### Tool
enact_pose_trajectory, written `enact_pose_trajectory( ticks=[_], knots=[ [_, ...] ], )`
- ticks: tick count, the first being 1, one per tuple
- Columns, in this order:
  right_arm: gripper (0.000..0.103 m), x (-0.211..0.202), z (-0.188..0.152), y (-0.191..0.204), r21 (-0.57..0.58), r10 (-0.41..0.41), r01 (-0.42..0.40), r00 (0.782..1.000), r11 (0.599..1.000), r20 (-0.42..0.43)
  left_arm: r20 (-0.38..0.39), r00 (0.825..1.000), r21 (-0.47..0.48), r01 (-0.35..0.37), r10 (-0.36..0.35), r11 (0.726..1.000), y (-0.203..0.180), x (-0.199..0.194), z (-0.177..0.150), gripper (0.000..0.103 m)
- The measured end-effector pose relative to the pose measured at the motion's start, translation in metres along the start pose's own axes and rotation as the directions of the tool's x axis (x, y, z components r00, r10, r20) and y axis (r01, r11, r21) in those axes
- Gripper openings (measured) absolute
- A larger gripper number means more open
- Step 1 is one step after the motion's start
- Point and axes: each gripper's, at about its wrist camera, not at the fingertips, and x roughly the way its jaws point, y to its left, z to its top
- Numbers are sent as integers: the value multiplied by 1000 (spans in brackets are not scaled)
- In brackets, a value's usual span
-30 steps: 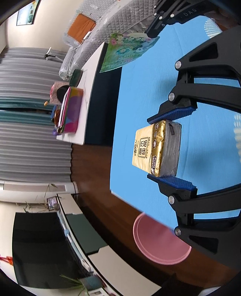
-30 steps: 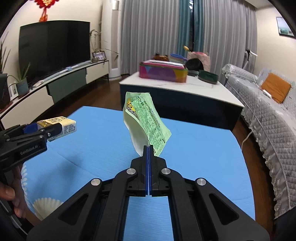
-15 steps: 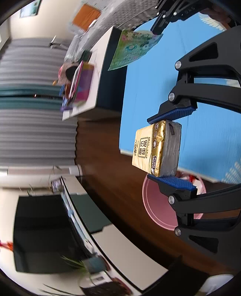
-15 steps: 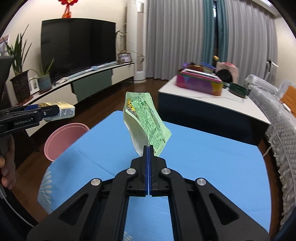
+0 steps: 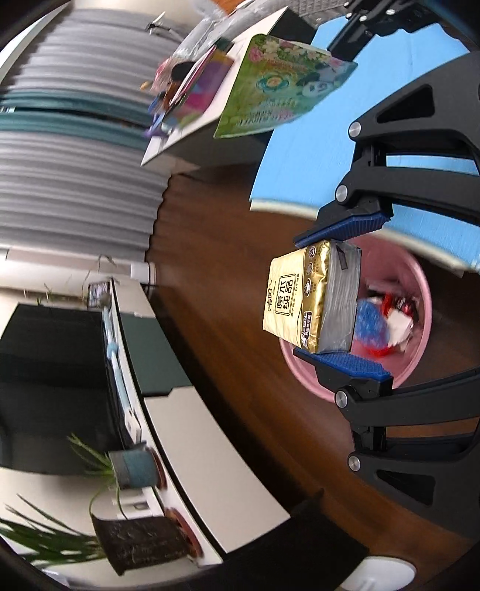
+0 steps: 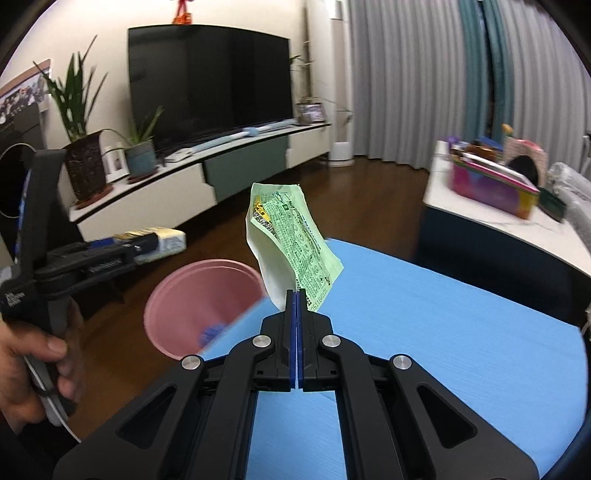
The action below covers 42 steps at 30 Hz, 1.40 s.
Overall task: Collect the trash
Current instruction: 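Carry the tissue pack and green wrapper over the pink bin with both tools, then open both tools to drop the tissue pack and wrapper into the bin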
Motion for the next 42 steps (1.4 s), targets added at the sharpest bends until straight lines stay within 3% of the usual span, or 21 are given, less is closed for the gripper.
enact_pose_trajectory(
  ticks=[13, 21, 24, 26, 29, 32, 38, 40, 42],
  knots=[
    [0, 82, 27, 65, 54, 156, -153, 985, 987, -70, -49, 997, -55, -54, 51, 997, 44, 31, 16, 53],
    [0, 119, 29, 86, 49, 184, -179, 976, 983, -117, -78, 995, -99, -64, 57, 993, 62, 46, 20, 53],
    [0, 128, 28, 91, 44, 185, -180, 974, 983, -133, -101, 995, -106, -27, 16, 994, 65, 52, 20, 53],
    [1, 136, 27, 92, 45, 186, -181, 970, 982, -157, -108, 994, -96, -32, 21, 995, 64, 54, 19, 60],
    [7, 144, 24, 88, 48, 175, -169, 966, 984, -191, -102, 994, -107, -45, 34, 993, 68, 53, 20, 73],
    [44, 145, 22, 80, 72, 156, -145, 968, 987, -195, -101, 994, -130, -42, 29, 991, 72, 50, 21, 73],
    [44, 123, 21, 66, 52, 126, -119, 978, 992, -167, -73, 997, -114, -36, 27, 993, 63, 38, 23, 73],
    [48, 112, 21, 61, 52, 118, -111, 981, 992, -153, -58, 998, -99, -32, 27, 995, 57, 31, 22, 73],
    [57, 96, 19, 56, 44, 103, -98, 986, 994, -134, -46, 999, -86, -33, 29, 996, 52, 24, 19, 73]
  ],
)
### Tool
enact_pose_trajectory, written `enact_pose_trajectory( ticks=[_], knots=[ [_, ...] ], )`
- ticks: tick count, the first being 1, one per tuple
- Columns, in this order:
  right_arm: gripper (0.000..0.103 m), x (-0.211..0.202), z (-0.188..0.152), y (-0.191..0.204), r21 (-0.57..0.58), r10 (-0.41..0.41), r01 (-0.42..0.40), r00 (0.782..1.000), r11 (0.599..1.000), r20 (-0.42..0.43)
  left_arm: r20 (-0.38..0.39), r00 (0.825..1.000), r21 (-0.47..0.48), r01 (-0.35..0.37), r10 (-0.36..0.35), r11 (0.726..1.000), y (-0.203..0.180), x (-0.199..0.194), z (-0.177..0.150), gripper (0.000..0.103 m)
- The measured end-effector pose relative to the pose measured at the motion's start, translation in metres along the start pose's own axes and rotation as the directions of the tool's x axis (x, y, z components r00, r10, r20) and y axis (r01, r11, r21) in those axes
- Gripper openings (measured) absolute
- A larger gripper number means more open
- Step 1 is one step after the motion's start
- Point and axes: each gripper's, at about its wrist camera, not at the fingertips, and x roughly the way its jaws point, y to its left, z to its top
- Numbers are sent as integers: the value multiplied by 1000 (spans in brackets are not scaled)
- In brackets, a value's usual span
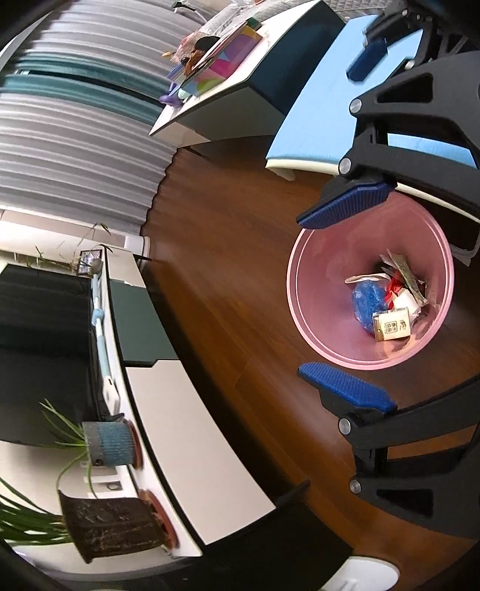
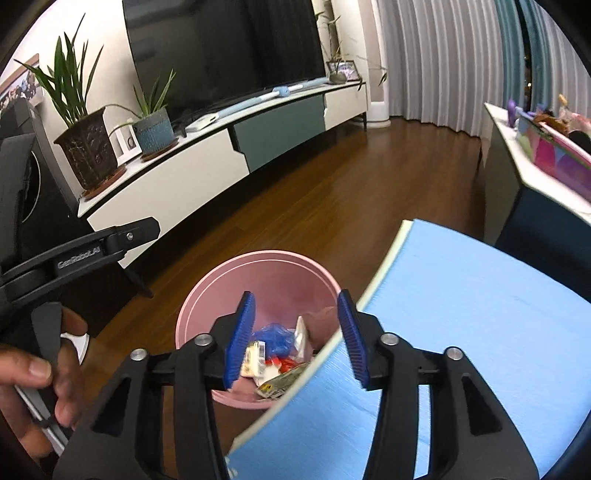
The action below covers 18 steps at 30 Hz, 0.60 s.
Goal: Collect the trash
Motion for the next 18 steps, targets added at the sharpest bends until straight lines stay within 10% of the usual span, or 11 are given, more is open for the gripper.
enact_pose_trajectory(
  ticks=[6, 18],
  knots=[
    [81, -53, -16, -10, 4, -48, 48, 997, 999, 68, 37, 999, 63, 5, -7, 998, -18, -35, -20, 73],
    [91, -173, -88, -65, 159, -335, 319, 938, 934, 85, 94, 988, 134, 106, -119, 985, -76, -125, -88, 84]
  ],
)
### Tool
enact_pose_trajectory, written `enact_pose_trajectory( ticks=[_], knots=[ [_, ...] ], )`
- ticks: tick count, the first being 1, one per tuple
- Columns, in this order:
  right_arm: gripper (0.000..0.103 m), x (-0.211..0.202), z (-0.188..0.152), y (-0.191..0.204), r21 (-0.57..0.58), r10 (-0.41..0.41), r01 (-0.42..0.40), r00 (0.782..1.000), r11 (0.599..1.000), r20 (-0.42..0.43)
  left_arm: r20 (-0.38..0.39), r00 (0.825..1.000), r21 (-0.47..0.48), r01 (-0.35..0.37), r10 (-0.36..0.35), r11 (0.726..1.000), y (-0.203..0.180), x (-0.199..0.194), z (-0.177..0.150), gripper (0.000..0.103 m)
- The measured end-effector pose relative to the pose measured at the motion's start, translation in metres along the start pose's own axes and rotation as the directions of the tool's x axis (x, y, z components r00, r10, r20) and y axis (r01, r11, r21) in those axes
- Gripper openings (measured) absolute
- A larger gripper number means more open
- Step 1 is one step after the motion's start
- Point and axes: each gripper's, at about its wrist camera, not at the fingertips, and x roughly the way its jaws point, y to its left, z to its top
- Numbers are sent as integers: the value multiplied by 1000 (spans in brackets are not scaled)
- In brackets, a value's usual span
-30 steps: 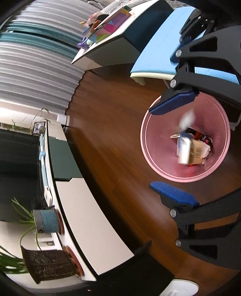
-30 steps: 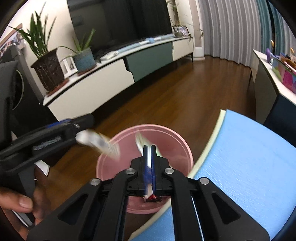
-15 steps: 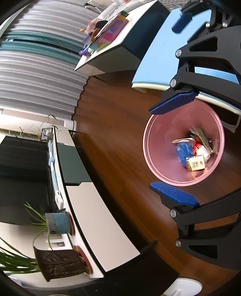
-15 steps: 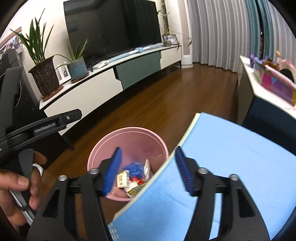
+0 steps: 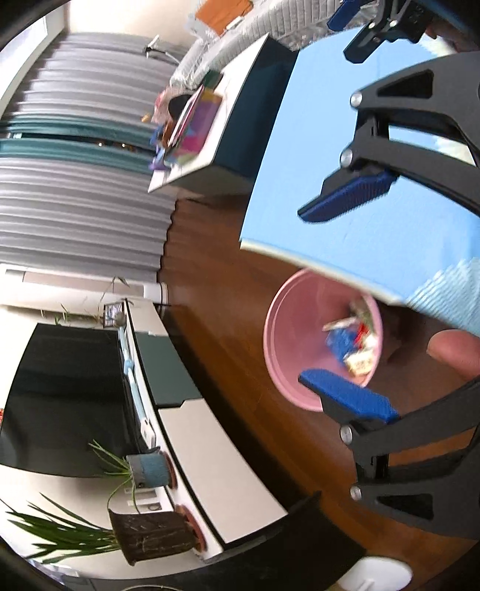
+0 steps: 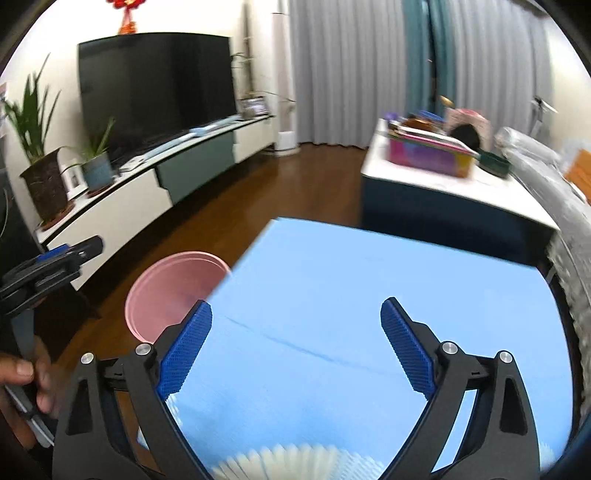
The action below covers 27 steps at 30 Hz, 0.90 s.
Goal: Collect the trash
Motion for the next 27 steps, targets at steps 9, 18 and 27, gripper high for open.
enact_pose_trajectory(
  ticks=[9, 18, 27],
  knots=[
    [96, -64, -49, -59, 13, -154, 154, 988, 988, 28, -5, 998, 64, 68, -68, 996, -50, -40, -51, 95],
    [98, -105, -87, -94, 64, -244, 242, 969, 968, 22, -14, 995, 107, 95, -94, 990, -69, -69, -83, 95],
    [98, -133, -115, -120, 100, -302, 297, 952, 950, 41, -75, 984, 165, 174, -164, 971, -94, -99, -132, 95]
  ],
)
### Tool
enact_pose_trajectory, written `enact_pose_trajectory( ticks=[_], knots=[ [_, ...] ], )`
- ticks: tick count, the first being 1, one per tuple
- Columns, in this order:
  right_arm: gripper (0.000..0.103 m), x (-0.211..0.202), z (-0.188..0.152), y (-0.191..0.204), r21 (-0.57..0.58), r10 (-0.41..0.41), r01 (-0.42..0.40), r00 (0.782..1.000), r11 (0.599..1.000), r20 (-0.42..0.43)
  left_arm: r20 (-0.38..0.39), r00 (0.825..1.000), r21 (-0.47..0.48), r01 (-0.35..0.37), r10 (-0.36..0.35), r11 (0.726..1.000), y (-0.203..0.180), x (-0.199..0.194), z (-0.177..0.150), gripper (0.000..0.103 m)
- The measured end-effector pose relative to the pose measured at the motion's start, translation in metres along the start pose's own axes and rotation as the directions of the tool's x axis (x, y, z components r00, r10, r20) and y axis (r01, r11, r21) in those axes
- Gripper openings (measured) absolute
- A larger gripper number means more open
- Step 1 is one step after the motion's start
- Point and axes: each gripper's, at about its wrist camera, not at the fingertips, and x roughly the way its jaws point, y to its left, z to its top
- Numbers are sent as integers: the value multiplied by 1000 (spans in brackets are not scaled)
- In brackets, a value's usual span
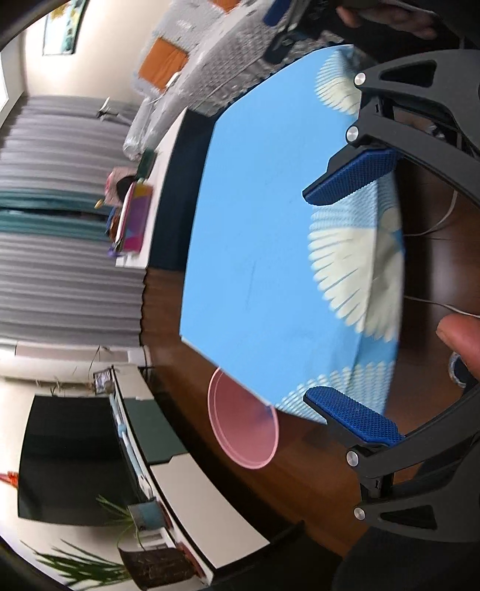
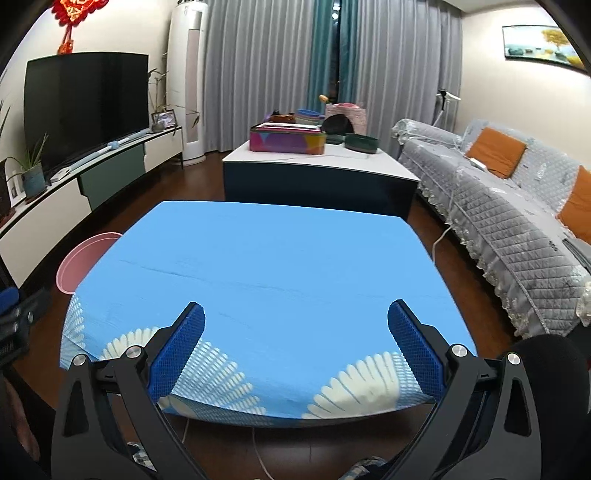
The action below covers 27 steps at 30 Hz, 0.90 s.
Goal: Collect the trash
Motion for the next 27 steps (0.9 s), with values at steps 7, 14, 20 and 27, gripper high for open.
enact_pose_trajectory(
  ticks=[7, 14, 20, 27],
  knots=[
    [98, 1, -14, -5, 12, -5, 5, 999, 1000, -32, 15, 1000, 45, 2, -3, 999, -12, -1, -2, 95],
    [98, -2, -25, -3, -2, 24, -25, 999, 1000, -44, 8, 1000, 34, -5, 5, 999, -15, 0, -6, 95],
    [98, -1, -25, -4, -1, 31, -31, 998, 1000, -47, 7, 1000, 35, -1, 1, 999, -15, 0, -7, 95],
    [98, 0, -23, -4, 3, 33, -33, 998, 999, -53, 4, 1000, 34, 5, -5, 999, -16, 2, -6, 95]
  ],
)
